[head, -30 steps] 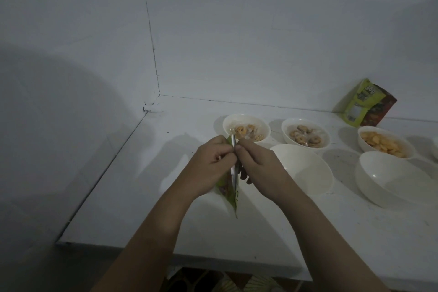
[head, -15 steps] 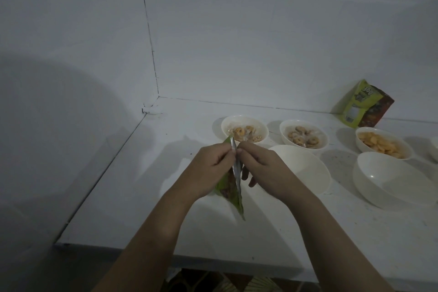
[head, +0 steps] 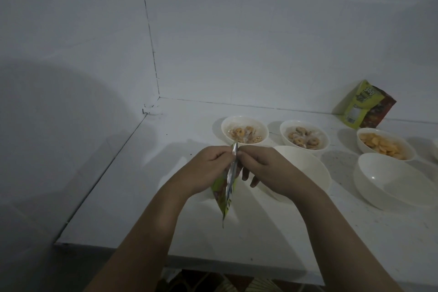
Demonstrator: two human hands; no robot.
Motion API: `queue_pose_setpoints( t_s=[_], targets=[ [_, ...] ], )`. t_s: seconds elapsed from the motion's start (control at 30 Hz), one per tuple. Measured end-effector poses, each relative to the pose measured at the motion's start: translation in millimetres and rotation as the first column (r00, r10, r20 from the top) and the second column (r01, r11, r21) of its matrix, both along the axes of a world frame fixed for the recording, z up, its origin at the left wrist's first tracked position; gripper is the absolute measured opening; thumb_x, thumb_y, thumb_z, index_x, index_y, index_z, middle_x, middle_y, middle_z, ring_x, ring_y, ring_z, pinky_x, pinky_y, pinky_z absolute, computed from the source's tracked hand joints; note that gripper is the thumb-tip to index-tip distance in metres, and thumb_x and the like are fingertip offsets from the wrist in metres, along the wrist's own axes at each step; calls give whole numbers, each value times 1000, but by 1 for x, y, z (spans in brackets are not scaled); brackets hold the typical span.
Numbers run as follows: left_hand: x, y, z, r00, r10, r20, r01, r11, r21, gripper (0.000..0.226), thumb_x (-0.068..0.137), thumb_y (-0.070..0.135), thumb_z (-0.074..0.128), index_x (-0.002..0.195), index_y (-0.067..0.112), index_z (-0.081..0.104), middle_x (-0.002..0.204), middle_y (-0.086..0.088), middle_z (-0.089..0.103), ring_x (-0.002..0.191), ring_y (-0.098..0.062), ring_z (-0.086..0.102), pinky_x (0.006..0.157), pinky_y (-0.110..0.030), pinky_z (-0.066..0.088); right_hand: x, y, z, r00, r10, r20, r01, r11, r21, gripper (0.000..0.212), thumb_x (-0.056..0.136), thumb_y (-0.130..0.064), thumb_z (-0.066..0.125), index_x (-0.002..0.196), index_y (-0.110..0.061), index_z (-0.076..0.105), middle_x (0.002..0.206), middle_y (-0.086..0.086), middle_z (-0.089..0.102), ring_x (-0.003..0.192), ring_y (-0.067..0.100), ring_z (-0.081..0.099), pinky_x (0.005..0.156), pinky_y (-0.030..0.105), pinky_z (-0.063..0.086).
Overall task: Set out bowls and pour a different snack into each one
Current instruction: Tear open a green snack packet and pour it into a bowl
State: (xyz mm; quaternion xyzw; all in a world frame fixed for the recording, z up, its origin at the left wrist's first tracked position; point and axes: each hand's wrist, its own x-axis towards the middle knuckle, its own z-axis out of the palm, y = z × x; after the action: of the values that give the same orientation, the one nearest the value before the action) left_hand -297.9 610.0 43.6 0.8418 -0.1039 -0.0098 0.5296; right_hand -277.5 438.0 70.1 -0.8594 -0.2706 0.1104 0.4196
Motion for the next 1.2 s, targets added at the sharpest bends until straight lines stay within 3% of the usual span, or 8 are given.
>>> queue_pose_setpoints(
  t_s=[0.1, 0.37, 0.5, 0.6, 0.73, 0.9, 1.07, 1.2],
  targets=[
    [2, -1, -1, 1000, -9, -10, 9, 999, -30, 35, 97, 33, 39, 79, 10, 58, 78, -8, 61, 75, -13, 55, 76, -35, 43, 0, 0, 1, 1000, -24, 0, 24, 1000, -10, 25, 98, -17, 46, 84, -12, 66, 75, -10, 68, 66, 3, 61, 57, 24, 55],
    [5, -5, -1, 998, -43, 47, 46, 997, -66, 30, 96, 31, 39, 83, 21, 64, 84, -6, 64, 85, -24, 62, 82, -45, 51, 0, 0, 2, 995, -95, -13, 95, 995, 3, 17, 93, -18, 54, 87, -7, 66, 77, 0, 70, 64, 4, 62, 55, 23, 54],
    [6, -7, 1, 995, -19, 102, 28, 996, -87, 30, 94, 24, 42, 71, 29, 61, 69, 10, 59, 70, -9, 57, 69, -27, 47, 0, 4, 0, 982, -142, 124, 143, 990, -1, 19, 90, -19, 54, 81, -6, 65, 74, 10, 68, 67, 23, 63, 63, 43, 55],
    [7, -6, 1, 995, 18, 96, -9, 996, -89, 36, 98, 15, 45, 64, 22, 55, 60, 14, 54, 61, -3, 53, 63, -14, 42, 6, 4, -5, 955, -206, 214, 225, 972, -70, 27, 89, -29, 55, 71, -9, 58, 68, 11, 64, 69, 33, 60, 63, 47, 52],
    [10, -2, -1, 992, 50, 114, -43, 997, -62, 33, 87, 34, 45, 69, 7, 48, 69, -18, 44, 66, -18, 44, 64, -32, 38, 5, 9, -12, 872, -306, 383, 374, 920, -117, 34, 91, -39, 52, 66, -16, 47, 62, 1, 55, 61, 22, 52, 53, 32, 37],
    [12, 0, 3, 986, 79, 148, -83, 996, 22, 32, 90, 31, 43, 69, 6, 44, 66, -11, 43, 63, -17, 40, 60, -33, 34, 3, 16, -9, 921, -189, 341, 271, 940, -209, 30, 95, -38, 45, 77, -15, 52, 72, 0, 62, 69, 23, 57, 64, 40, 50],
    [12, 16, 4, 959, 149, 241, -194, 965, 177, 34, 95, 16, 49, 62, 12, 39, 61, 0, 38, 56, -10, 34, 56, -27, 29, 12, 5, -1, 877, -305, 371, 388, 905, -173, 21, 89, -22, 51, 71, -10, 50, 67, 5, 58, 67, 25, 57, 57, 35, 44],
    [11, 14, 7, 919, 237, 314, -316, 921, 228, 42, 92, 18, 52, 56, 23, 33, 56, 3, 37, 54, -10, 33, 54, -28, 29, 8, 11, -4, 914, -288, 285, 338, 930, -147, 23, 90, -20, 50, 70, -12, 44, 68, 8, 59, 63, 26, 63, 59, 41, 52]
  ],
)
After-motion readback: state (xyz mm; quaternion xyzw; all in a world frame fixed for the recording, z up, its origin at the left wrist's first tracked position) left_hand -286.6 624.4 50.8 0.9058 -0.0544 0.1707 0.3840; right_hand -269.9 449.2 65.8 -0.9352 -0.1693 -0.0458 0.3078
